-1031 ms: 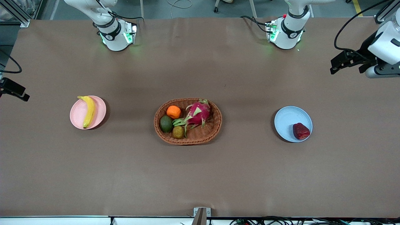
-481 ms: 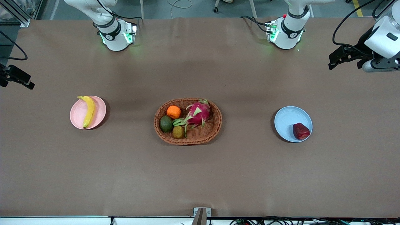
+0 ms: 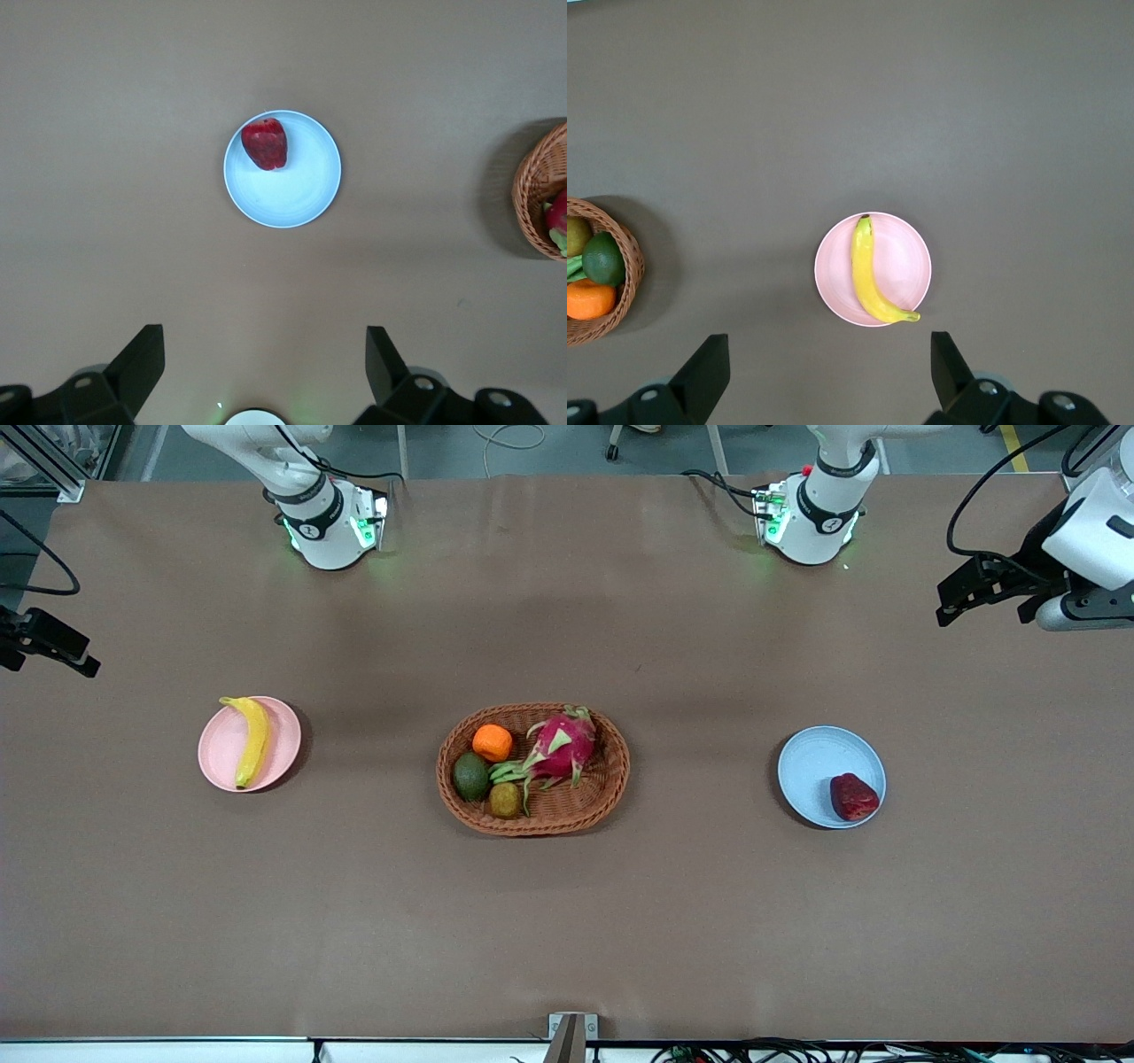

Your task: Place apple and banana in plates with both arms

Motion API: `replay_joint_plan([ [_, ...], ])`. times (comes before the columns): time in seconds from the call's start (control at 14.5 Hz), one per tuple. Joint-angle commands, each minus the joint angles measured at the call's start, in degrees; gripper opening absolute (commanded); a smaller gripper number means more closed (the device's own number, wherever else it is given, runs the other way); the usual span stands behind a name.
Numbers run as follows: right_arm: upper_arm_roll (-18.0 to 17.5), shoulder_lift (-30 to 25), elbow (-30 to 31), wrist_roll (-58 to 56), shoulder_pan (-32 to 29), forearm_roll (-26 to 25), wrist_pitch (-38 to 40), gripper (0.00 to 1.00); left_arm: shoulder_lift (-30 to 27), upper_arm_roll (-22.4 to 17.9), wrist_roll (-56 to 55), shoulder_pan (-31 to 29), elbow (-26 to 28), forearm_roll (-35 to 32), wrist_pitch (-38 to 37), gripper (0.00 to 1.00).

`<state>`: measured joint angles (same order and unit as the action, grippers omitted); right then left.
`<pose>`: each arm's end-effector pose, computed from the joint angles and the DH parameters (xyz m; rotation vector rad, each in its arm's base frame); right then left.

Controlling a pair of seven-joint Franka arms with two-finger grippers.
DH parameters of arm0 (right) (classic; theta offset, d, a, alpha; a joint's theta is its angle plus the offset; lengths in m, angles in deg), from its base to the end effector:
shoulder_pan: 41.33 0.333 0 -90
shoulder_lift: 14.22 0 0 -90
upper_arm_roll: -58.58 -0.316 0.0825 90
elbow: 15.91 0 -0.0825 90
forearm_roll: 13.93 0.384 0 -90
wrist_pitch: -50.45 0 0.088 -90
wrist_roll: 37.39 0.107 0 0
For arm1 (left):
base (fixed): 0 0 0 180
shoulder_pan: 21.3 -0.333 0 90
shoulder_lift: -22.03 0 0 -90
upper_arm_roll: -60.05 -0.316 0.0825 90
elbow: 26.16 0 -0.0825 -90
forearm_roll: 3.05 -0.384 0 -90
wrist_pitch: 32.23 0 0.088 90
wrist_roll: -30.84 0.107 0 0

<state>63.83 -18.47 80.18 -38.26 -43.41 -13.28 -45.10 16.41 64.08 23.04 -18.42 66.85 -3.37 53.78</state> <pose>0.5356 -0.0696 0.6231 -3.1214 0.1773 -0.1025 0.5126 -0.0635 0.6462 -3.1258 -0.0254 0.0352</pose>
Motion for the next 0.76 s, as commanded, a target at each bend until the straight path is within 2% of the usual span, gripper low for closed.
replay_joint_plan([
  [0.0, 0.29, -2.24, 2.52, -0.54, 0.58, -1.35, -0.86, 1.0, 1.14, -0.08, 0.77, 0.29, -1.86, -1.79, -0.31, 1.0],
  [0.69, 0.29, -2.24, 2.52, -0.89, 0.58, -1.44, -0.95, 1.0, 2.73, -0.08, 0.24, 0.46, -2.65, -1.62, -0.22, 1.0],
])
